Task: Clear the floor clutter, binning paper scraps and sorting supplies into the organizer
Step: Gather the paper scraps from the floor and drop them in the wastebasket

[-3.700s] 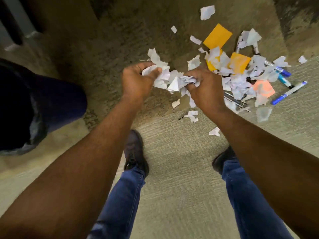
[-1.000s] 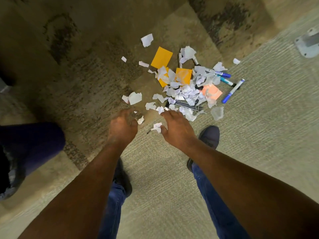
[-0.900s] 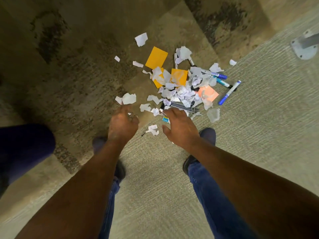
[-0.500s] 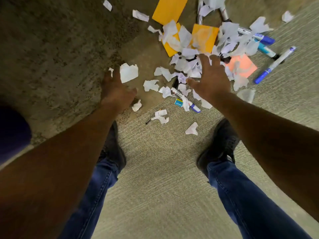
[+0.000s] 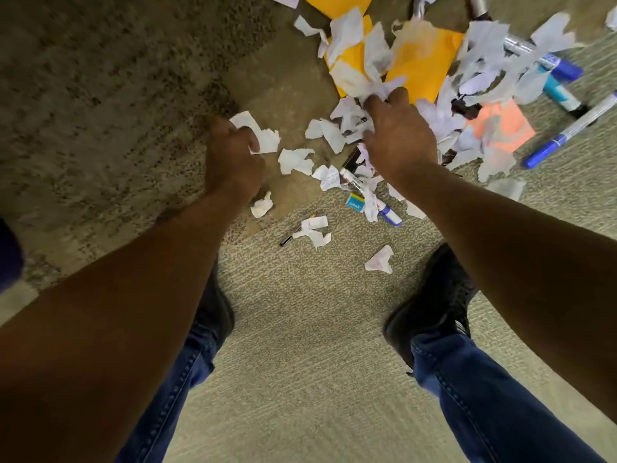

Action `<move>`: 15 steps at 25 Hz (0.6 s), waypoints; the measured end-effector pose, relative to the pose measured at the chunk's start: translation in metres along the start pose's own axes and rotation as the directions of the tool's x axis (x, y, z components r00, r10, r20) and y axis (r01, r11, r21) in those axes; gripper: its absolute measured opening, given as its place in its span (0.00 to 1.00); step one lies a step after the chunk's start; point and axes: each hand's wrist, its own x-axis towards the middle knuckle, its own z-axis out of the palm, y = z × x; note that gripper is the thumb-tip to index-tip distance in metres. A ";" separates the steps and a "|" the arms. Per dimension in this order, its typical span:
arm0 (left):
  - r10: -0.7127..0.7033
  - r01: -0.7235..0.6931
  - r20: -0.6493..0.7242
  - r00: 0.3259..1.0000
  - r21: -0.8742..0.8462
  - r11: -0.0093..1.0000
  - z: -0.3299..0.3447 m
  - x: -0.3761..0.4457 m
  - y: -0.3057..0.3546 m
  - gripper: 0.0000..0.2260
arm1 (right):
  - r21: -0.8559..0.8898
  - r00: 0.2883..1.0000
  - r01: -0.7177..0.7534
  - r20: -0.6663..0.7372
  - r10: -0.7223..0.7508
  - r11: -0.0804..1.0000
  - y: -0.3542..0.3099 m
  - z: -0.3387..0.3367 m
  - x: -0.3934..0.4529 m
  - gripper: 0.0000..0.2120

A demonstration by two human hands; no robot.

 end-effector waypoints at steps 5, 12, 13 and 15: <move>0.080 -0.078 -0.016 0.997 0.076 0.994 -0.011 -0.015 -0.003 0.21 | 0.077 0.997 0.047 0.051 -0.051 0.996 0.019 -0.010 -0.005 0.16; 0.059 -0.055 -0.051 0.997 0.087 0.995 -0.004 0.000 0.004 0.14 | 0.179 0.998 0.005 -0.061 0.006 0.984 0.014 -0.015 -0.010 0.32; 0.063 -0.058 -0.085 0.994 0.058 0.997 -0.004 0.002 0.003 0.12 | 0.169 1.000 0.004 -0.014 -0.002 0.986 0.011 -0.015 -0.006 0.34; 0.051 -0.052 -0.134 0.990 -0.007 0.999 -0.004 0.004 0.000 0.09 | 0.119 0.997 0.010 0.070 -0.018 0.993 0.008 -0.011 0.002 0.33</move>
